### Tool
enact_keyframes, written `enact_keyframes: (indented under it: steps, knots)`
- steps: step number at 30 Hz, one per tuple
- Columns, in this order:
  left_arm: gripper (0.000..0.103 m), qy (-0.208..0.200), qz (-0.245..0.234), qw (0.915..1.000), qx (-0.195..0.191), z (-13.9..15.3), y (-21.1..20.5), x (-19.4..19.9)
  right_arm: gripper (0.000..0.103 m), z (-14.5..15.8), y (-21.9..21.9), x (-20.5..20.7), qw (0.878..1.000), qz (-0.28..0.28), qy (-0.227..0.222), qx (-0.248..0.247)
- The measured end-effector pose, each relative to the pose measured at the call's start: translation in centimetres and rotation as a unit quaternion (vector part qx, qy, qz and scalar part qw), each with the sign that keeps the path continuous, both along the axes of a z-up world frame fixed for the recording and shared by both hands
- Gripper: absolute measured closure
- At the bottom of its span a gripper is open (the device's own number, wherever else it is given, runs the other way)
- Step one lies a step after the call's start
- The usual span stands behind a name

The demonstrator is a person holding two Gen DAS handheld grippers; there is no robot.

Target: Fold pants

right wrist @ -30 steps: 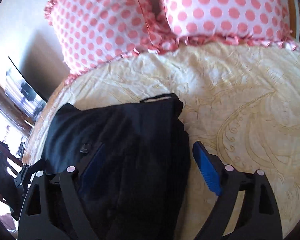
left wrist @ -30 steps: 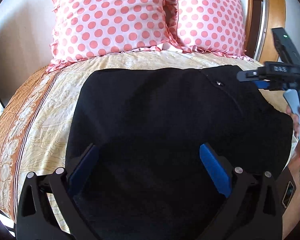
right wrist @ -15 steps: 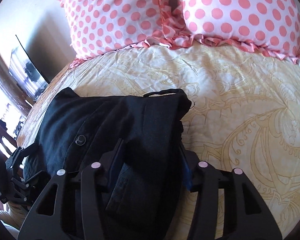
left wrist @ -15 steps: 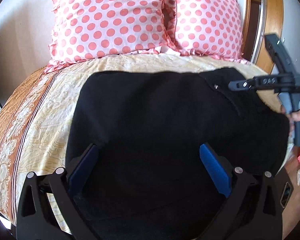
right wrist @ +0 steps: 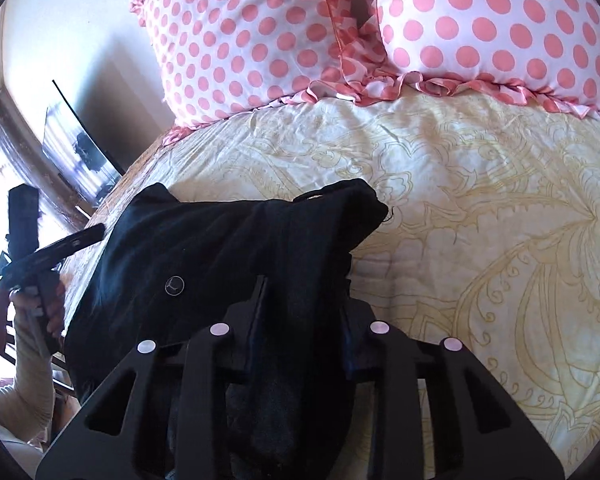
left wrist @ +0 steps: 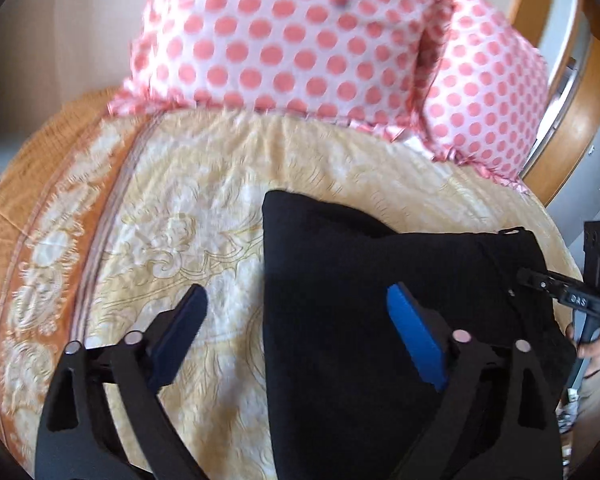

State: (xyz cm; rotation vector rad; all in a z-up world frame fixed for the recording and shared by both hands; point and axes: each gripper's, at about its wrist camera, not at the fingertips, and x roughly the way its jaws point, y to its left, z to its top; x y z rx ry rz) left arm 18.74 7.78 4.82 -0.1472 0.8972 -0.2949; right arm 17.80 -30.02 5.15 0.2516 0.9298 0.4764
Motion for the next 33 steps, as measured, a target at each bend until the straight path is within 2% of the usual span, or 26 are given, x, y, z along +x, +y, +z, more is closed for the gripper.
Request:
enact_keyframes:
  steps: [3,6,9,11,13,15,19,21,23,25,28,33]
  knots:
    - [0.021,0.051,-0.022,0.9974,-0.046,-1.5,0.1,1.5,0.07,0.0,0.0,0.2,1.0,0.001,0.004,0.0]
    - [0.022,0.058,-0.025,0.9968,-0.049,-1.8,-0.2,1.8,0.067,-0.3,-0.2,0.4,1.0,-0.003,0.01,0.007]
    - [0.037,0.077,-0.037,0.9935,-0.075,-1.9,-0.5,2.3,0.066,-0.4,-0.3,0.5,1.0,0.0,0.01,0.018]
    - [0.039,0.081,-0.033,0.993,-0.079,-1.9,-0.3,2.5,0.064,-0.6,-0.5,0.5,1.0,0.003,0.011,0.027]
    - [0.048,0.089,-0.031,0.9921,-0.083,-1.8,-0.1,2.6,0.064,-0.7,-0.7,0.6,0.999,0.005,0.013,0.038]
    - [0.052,0.096,-0.036,0.9909,-0.087,-1.6,0.3,2.5,0.064,-0.8,-1.0,0.8,0.998,0.01,0.018,0.052]
    - [0.052,0.119,-0.053,0.9879,-0.084,-1.9,0.4,2.8,0.063,-1.1,-1.6,1.4,0.997,0.018,0.027,0.075]
    - [0.052,0.118,-0.06,0.9883,-0.076,-1.8,0.2,2.9,0.063,-1.3,-1.8,1.7,0.996,0.018,0.03,0.081]
    - [0.062,0.114,-0.058,0.989,-0.075,-1.8,0.2,2.9,0.066,-1.1,-1.6,1.6,0.996,0.022,0.022,0.078]
    - [0.089,0.095,-0.059,0.9911,-0.072,-1.4,0.1,2.6,0.075,-0.7,-1.4,1.1,0.997,0.026,0.01,0.073]
    - [0.095,0.063,-0.062,0.9941,-0.062,-0.3,-0.2,1.9,0.083,-0.2,-1.4,0.8,0.997,0.02,-0.001,0.081]
    - [0.096,0.029,-0.062,0.9964,-0.049,1.0,-0.9,1.9,0.086,0.9,-1.5,1.2,0.996,0.018,-0.014,0.09]
